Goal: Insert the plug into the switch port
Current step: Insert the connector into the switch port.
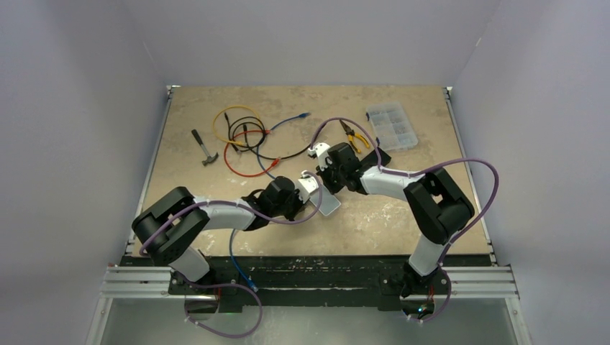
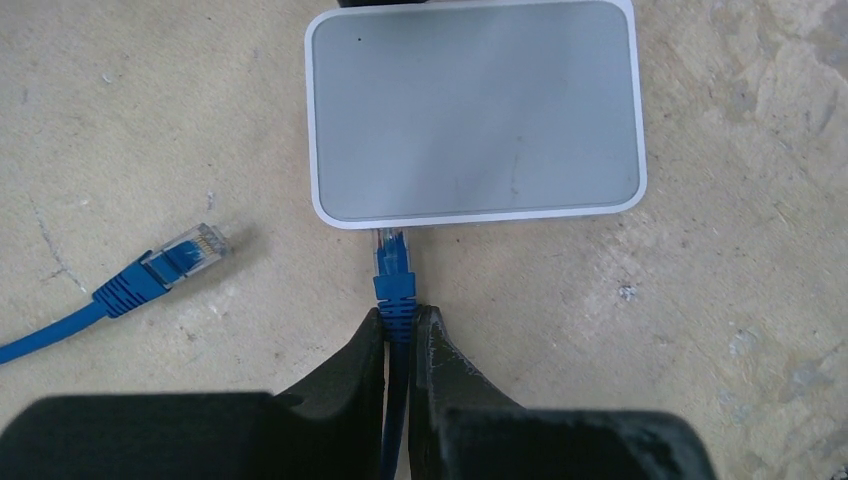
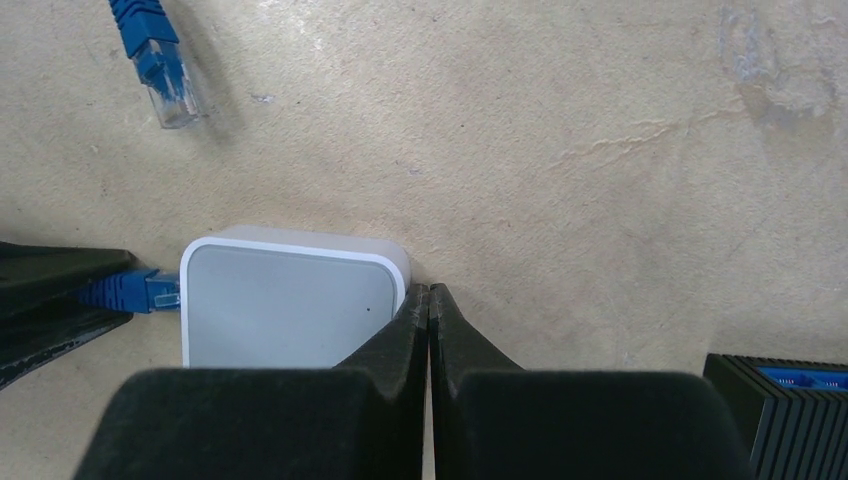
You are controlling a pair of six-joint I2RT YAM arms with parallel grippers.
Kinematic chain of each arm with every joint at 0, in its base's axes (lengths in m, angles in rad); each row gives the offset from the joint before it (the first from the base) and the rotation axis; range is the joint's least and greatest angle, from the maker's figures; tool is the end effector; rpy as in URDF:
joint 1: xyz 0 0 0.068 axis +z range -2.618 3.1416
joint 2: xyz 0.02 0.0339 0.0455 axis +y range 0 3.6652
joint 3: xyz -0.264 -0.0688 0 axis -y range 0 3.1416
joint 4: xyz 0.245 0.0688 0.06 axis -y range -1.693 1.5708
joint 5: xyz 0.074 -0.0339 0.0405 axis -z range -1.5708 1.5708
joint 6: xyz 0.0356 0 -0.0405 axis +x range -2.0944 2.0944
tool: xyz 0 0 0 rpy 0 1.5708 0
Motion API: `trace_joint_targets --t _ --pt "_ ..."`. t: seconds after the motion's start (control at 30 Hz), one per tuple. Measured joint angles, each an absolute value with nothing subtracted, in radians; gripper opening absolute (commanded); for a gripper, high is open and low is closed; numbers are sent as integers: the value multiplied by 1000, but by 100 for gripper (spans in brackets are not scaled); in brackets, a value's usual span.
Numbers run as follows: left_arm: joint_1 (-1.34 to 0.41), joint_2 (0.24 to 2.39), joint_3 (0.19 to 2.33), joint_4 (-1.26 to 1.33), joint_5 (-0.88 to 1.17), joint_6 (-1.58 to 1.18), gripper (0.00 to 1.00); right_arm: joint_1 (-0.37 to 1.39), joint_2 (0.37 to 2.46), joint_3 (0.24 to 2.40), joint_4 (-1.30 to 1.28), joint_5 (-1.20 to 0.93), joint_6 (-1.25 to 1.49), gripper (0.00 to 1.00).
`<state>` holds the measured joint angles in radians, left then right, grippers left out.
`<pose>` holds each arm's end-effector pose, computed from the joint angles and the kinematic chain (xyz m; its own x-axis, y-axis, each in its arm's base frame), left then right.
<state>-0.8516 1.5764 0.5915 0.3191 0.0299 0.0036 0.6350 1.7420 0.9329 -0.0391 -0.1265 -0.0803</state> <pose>0.1923 -0.2212 0.1388 -0.4042 0.4670 -0.7865 0.7689 0.6391 -0.0156 0.2789 0.2111 0.1558 -0.5493 -0.5036 -0.6668 -0.7019 0.7110 0.0413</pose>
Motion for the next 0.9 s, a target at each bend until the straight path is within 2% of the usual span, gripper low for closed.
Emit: trace_joint_targets --t 0.47,0.9 --pt "-862 1556 559 344 51 12 0 638 1748 933 -25 -196 -150 0" --pt "-940 1571 503 490 -120 -67 0 638 1765 933 21 -227 -162 0"
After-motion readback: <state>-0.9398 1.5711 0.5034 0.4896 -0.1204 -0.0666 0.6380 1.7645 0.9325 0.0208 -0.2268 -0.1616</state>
